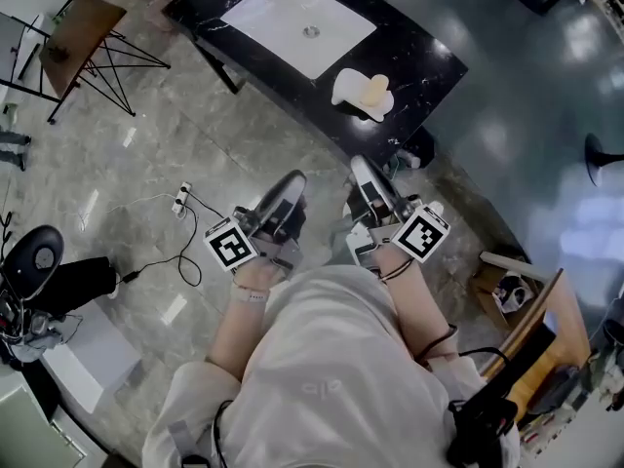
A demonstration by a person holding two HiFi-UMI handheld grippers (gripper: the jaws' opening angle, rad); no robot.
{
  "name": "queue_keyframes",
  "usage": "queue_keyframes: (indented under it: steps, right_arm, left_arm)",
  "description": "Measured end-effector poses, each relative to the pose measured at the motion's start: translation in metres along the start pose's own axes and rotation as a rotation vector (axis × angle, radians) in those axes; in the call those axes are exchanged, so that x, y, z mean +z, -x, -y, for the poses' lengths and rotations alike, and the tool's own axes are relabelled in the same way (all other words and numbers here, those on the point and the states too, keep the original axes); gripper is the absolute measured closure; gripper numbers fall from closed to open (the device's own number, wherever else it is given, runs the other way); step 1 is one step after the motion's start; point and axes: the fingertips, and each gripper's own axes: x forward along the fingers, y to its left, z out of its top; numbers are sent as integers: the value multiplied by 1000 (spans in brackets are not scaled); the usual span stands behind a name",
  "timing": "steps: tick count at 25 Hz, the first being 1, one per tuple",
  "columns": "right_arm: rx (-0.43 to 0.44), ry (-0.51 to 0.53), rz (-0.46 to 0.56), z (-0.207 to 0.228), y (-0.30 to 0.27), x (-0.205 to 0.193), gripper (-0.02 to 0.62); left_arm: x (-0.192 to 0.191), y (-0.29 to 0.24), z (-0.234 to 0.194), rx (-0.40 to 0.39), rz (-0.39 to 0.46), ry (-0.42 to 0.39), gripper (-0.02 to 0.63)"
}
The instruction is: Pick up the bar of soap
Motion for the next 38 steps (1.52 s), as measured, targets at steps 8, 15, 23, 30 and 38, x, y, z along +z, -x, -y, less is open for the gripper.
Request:
queue_keyframes:
  steps: [8, 15, 23, 30, 38]
  right_arm:
    - [-12, -32, -15, 70, -38, 92, 572]
    - [-24, -56, -49, 113, -69, 147, 572]
    - [-103, -55, -111, 164, -88, 170, 572]
    - [-209, 17, -143, 194, -89, 175, 571]
    - [-289, 113, -246, 234, -101, 168, 518]
  left_arm:
    - [13, -108, -45, 102, -54, -69, 479]
    - [24, -167, -70, 189, -89, -122, 439]
    - [11, -199, -107, 323, -276, -507, 417]
    - [-16, -212, -134, 338, -525, -748, 381]
    - [-39, -220, -176, 363, -742, -1040, 348]
